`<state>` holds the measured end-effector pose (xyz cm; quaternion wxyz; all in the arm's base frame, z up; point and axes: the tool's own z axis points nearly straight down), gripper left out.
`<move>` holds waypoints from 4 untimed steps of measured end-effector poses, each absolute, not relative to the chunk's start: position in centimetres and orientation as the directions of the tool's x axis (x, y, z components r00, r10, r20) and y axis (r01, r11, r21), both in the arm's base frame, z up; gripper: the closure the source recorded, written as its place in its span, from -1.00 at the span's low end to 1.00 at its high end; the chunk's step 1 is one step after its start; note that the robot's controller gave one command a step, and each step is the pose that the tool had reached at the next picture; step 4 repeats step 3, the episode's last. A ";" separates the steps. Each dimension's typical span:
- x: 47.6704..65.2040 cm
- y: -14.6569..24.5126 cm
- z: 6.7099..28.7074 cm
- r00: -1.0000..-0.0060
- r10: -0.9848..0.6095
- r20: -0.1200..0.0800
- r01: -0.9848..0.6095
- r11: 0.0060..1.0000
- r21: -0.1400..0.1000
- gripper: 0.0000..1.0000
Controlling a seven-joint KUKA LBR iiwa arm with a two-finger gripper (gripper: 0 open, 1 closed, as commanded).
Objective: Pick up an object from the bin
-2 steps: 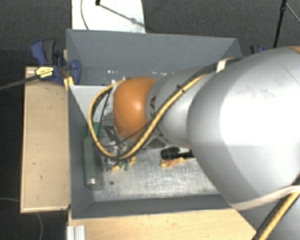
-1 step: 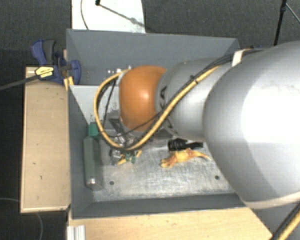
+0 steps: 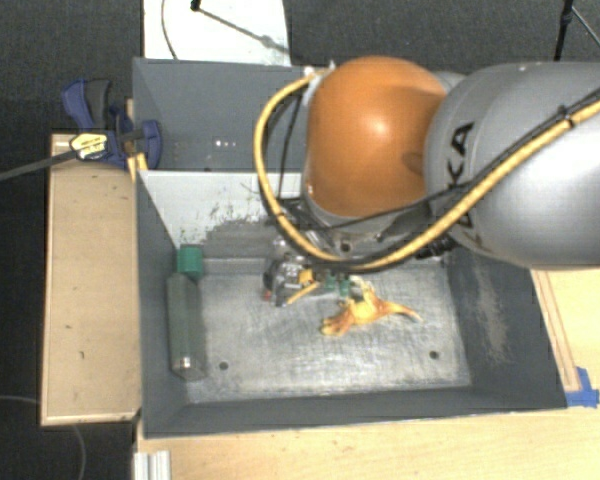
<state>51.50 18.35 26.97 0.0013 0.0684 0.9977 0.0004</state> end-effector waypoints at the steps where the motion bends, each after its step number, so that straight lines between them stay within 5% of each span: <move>1: 51.5 18.4 26.9 -0.991 0.134 -0.002 0.134 0.991 0.000 1.00; 2: 51.5 18.4 26.9 -0.991 0.134 -0.002 0.134 0.991 0.000 1.00; 3: 50.9 19.9 22.8 -0.993 0.114 -0.005 0.114 0.993 0.002 1.00; 4: 50.9 19.9 22.8 -0.993 0.114 -0.005 0.114 0.993 0.002 1.00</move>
Offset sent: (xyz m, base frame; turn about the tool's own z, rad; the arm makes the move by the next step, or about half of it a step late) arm 0.0000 0.0000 0.0000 0.0000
